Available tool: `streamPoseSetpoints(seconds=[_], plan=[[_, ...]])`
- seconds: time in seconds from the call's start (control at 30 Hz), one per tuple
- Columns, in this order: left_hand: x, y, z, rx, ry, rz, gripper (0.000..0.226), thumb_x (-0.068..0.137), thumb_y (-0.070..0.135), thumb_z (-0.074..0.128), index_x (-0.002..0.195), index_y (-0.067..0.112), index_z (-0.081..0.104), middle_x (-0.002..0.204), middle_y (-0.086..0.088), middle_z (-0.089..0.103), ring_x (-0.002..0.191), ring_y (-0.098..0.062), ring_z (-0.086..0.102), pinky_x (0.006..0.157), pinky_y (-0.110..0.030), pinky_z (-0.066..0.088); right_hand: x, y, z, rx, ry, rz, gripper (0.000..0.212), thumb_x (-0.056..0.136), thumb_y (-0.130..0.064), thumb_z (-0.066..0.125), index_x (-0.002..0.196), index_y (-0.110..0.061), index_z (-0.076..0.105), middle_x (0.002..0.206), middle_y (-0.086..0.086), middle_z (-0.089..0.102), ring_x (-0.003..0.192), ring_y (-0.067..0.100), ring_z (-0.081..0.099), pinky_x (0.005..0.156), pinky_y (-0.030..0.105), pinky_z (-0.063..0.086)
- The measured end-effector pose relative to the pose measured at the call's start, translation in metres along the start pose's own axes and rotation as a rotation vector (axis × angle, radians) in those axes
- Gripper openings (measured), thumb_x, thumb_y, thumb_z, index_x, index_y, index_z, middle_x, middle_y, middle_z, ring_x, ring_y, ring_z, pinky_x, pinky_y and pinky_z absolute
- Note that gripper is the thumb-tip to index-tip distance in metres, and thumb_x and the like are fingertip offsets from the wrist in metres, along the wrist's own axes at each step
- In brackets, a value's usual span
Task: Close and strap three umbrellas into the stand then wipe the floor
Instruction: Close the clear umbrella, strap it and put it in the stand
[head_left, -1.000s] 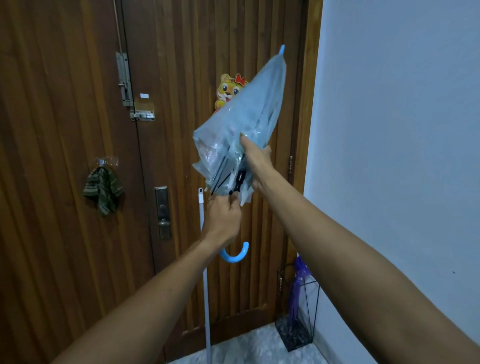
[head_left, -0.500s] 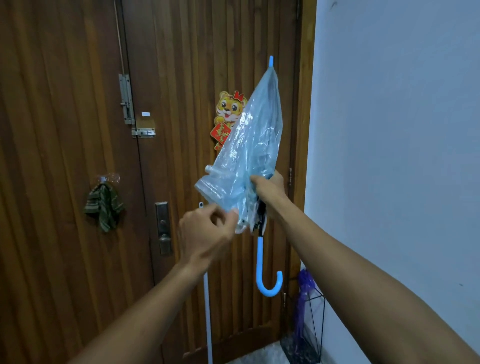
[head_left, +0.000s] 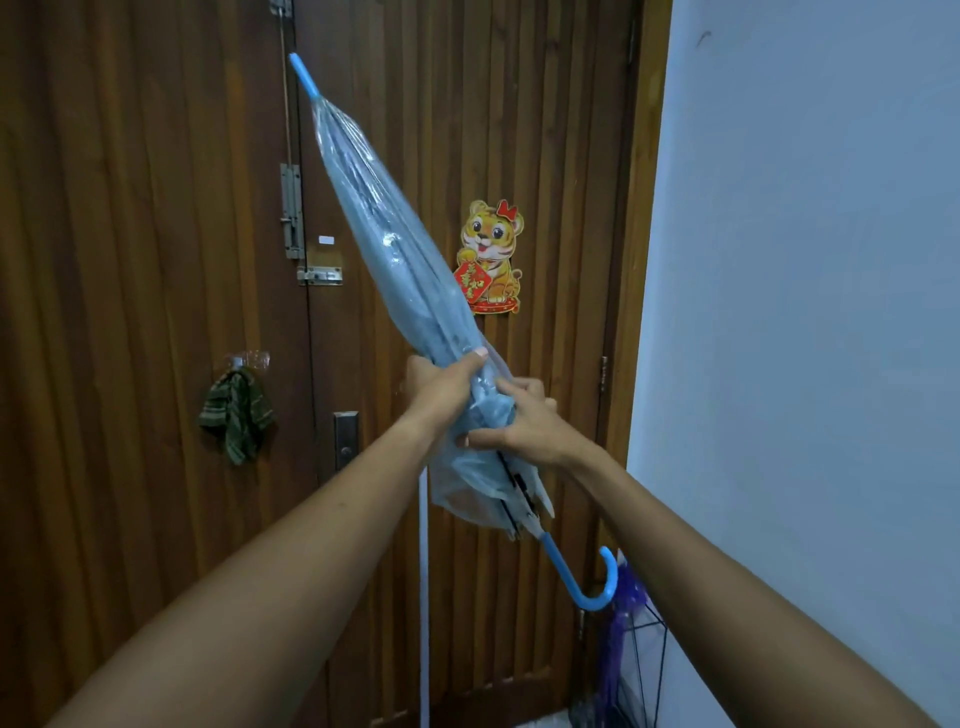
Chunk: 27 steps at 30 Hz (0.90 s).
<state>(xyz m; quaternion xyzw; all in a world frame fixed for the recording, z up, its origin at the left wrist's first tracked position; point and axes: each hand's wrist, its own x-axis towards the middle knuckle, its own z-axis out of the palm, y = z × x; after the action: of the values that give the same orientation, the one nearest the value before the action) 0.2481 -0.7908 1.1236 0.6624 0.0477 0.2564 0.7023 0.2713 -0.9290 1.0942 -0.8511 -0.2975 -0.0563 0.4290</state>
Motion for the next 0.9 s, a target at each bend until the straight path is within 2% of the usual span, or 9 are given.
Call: streamPoseSetpoints(seconds=[0.07,0.17,0.3,0.4,0.47,0.6,0.7,0.77,0.9], plan=[[-0.002,-0.002,0.002,-0.02,-0.032,0.002,0.062,0.067,0.041,0.082,0.118,0.012,0.061,0.103,-0.003,0.074,0.089,-0.021,0.074,0.085,-0.043,0.06,0.001,-0.005,-0.002,-0.148,0.058,0.024,0.108,0.055,-0.056,0.09,0.148,-0.041,0.037,0.154,-0.004,0.019,0.137,0.021,0.023,0.112,0.04,0.035],[-0.004,-0.006,0.007,-0.055,-0.181,-0.01,0.047,0.082,0.031,0.078,0.121,0.009,0.063,0.107,-0.007,0.075,0.092,-0.021,0.074,0.085,-0.039,0.06,0.01,-0.002,-0.003,-0.098,0.09,-0.051,0.126,0.042,-0.044,0.094,0.147,-0.04,0.024,0.143,-0.004,0.044,0.132,0.019,0.048,0.105,0.05,0.049],[-0.005,-0.004,0.002,0.004,-0.358,0.035,0.044,0.089,0.034,0.073,0.126,0.011,0.064,0.11,-0.004,0.075,0.098,-0.018,0.073,0.078,-0.027,0.058,0.008,-0.005,-0.01,-0.054,0.05,0.046,0.095,0.066,-0.007,0.078,0.144,-0.03,0.029,0.115,-0.001,0.06,0.103,0.021,0.065,0.084,0.042,0.06],[-0.013,0.002,-0.007,0.155,-0.421,0.033,0.047,0.091,0.051,0.062,0.122,0.016,0.067,0.112,-0.002,0.075,0.097,-0.016,0.072,0.071,-0.025,0.052,0.014,-0.003,-0.015,-0.056,0.127,0.139,0.051,0.064,-0.01,0.065,0.114,-0.019,0.061,0.102,0.006,0.071,0.093,0.028,0.071,0.08,0.047,0.062],[-0.025,-0.001,-0.011,0.418,-0.272,0.062,0.053,0.089,0.066,0.051,0.112,0.022,0.07,0.103,0.002,0.074,0.087,-0.017,0.068,0.066,-0.03,0.046,0.018,0.0,-0.022,-0.093,0.113,0.182,0.032,0.063,-0.016,0.059,0.094,-0.023,0.067,0.094,0.007,0.074,0.088,0.028,0.073,0.081,0.049,0.062],[-0.04,-0.03,-0.033,1.112,0.223,0.797,0.042,0.079,0.058,0.055,0.105,0.026,0.062,0.103,0.003,0.06,0.095,-0.02,0.053,0.077,-0.036,0.039,0.017,-0.005,-0.039,-0.183,-0.09,0.233,0.025,0.079,-0.002,0.059,0.101,-0.009,0.068,0.095,0.01,0.071,0.086,0.025,0.071,0.077,0.039,0.061],[-0.03,-0.052,-0.046,1.44,0.043,1.152,0.075,0.073,0.058,0.044,0.139,0.023,0.041,0.149,-0.013,0.04,0.138,-0.034,0.035,0.105,-0.05,0.031,0.017,-0.021,-0.045,-0.275,-0.329,0.246,0.04,0.077,0.0,0.06,0.117,-0.004,0.063,0.105,0.014,0.071,0.092,0.028,0.071,0.081,0.039,0.061],[-0.021,-0.054,-0.045,1.621,-0.023,1.214,0.082,0.078,0.061,0.037,0.149,0.021,0.025,0.159,-0.018,0.028,0.147,-0.04,0.023,0.114,-0.058,0.023,0.021,-0.035,-0.044,-0.397,-0.437,0.24,0.044,0.076,0.001,0.061,0.12,-0.004,0.062,0.112,0.017,0.07,0.099,0.032,0.07,0.088,0.044,0.06],[-0.016,-0.039,-0.033,1.668,-0.11,1.052,0.076,0.084,0.032,0.07,0.145,0.015,0.028,0.123,-0.01,0.06,0.109,-0.03,0.061,0.091,-0.043,0.048,0.028,-0.055,-0.045,-0.579,-0.468,0.242,0.048,0.078,-0.005,0.068,0.124,-0.01,0.059,0.114,0.013,0.067,0.099,0.028,0.068,0.083,0.038,0.06]])
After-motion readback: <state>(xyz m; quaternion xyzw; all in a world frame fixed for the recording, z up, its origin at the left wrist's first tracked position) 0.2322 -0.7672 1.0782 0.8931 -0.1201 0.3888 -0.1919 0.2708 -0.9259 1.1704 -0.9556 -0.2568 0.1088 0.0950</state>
